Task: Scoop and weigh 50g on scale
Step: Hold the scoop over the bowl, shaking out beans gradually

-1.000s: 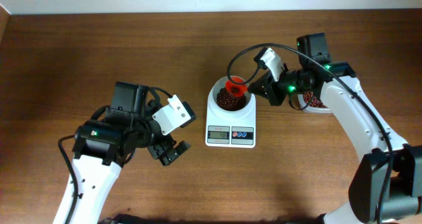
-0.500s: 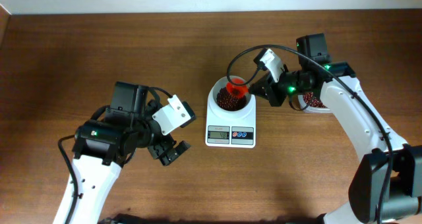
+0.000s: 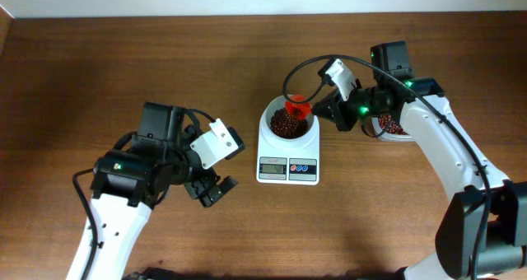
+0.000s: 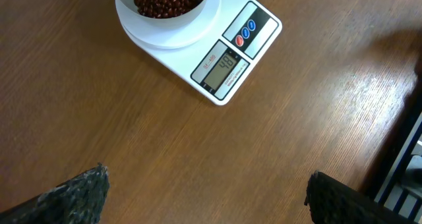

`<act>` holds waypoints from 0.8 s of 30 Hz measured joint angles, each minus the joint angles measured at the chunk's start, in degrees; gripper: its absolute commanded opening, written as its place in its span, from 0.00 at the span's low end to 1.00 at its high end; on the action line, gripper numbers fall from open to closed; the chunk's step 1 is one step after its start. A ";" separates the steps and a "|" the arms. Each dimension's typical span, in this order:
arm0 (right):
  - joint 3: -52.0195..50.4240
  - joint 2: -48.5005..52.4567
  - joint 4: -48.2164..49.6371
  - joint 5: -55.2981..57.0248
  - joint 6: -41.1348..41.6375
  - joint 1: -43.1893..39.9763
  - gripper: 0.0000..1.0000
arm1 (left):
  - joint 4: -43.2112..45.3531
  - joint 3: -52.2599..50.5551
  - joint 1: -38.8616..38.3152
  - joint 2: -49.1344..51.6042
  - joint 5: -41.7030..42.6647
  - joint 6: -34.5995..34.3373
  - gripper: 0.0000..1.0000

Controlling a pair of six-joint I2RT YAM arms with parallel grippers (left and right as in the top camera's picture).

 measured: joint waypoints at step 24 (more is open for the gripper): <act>0.00 0.04 0.87 0.70 0.37 0.00 0.04 | 0.00 0.00 0.00 0.00 -0.02 0.00 0.99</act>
